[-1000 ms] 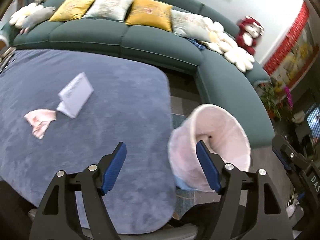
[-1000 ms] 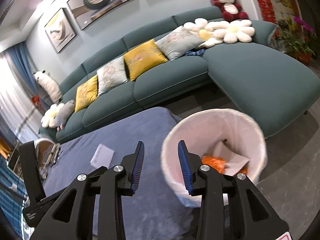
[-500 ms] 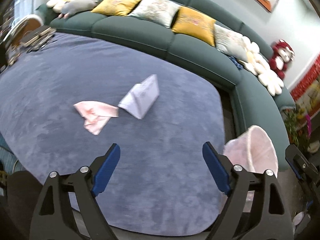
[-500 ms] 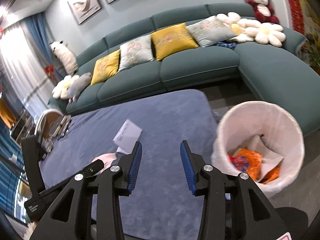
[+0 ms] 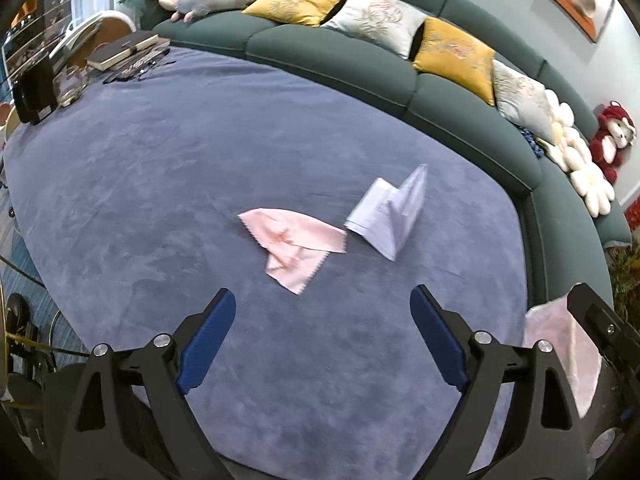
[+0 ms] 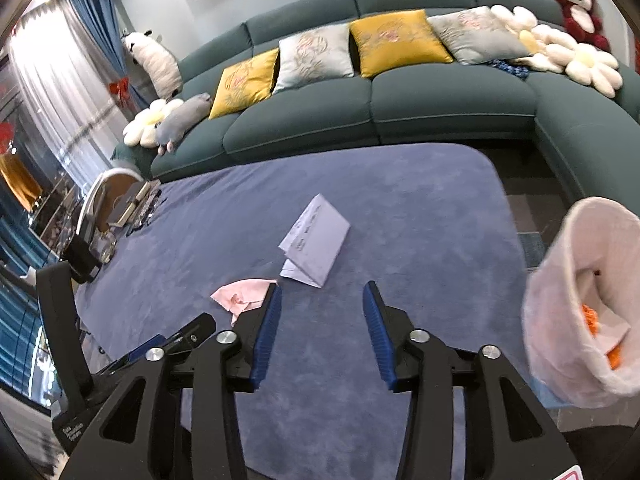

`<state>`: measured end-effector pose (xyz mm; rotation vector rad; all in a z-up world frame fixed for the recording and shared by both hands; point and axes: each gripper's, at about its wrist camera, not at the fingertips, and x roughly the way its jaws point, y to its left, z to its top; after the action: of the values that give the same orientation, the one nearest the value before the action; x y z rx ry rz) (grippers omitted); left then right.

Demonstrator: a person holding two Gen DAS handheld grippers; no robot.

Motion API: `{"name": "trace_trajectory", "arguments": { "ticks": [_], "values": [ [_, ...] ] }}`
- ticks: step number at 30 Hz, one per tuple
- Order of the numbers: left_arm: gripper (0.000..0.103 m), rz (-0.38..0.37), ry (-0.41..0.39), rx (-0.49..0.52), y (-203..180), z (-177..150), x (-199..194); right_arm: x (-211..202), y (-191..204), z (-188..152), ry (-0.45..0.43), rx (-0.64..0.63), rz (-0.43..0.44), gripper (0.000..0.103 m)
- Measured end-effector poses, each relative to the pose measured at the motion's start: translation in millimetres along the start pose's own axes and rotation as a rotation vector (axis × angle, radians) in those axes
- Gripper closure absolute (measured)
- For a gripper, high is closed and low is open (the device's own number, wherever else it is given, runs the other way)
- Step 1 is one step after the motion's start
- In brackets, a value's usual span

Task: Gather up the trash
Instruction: 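Move both open tools back to the pink cloth and white papers, then grasp the white paper receipts with the right tool while the left tool grasps the pink cloth, then carry the papers and pink cloth over the trash bin with both tools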

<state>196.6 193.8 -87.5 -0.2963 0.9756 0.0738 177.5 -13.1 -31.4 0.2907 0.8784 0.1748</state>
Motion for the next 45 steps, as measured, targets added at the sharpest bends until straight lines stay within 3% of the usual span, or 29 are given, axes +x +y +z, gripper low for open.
{"name": "trace_trajectory", "arguments": {
  "ticks": [10,21,27,29,31,32,33,35,38,45],
  "values": [
    [0.017,0.034,0.080,0.031,26,27,70,90,37,20,0.086,-0.052,-0.002,0.058],
    [0.019,0.034,0.162,0.058,30,40,134,177,43,30,0.172,-0.064,-0.027,0.058],
    [0.044,0.028,0.168,0.056,26,40,144,203,41,29,0.189,-0.073,-0.058,0.058],
    [0.059,0.017,0.174,0.062,24,40,143,206,37,27,0.186,-0.076,-0.060,0.058],
    [0.090,-0.020,0.199,0.055,23,40,143,204,33,26,0.177,-0.082,-0.069,0.058],
    [0.099,-0.044,0.215,0.051,22,39,144,203,31,26,0.170,-0.085,-0.076,0.060],
    [0.100,-0.084,0.242,0.043,20,38,145,201,29,26,0.163,-0.089,-0.082,0.061],
    [0.100,-0.108,0.238,0.050,12,35,140,195,22,26,0.159,-0.090,-0.093,0.080],
    [0.100,-0.132,0.220,0.084,-4,31,126,184,-2,27,0.161,-0.038,-0.094,0.092],
    [0.100,-0.214,0.181,0.112,-37,29,86,128,-49,29,0.100,0.054,-0.109,0.100]
  ]
}}
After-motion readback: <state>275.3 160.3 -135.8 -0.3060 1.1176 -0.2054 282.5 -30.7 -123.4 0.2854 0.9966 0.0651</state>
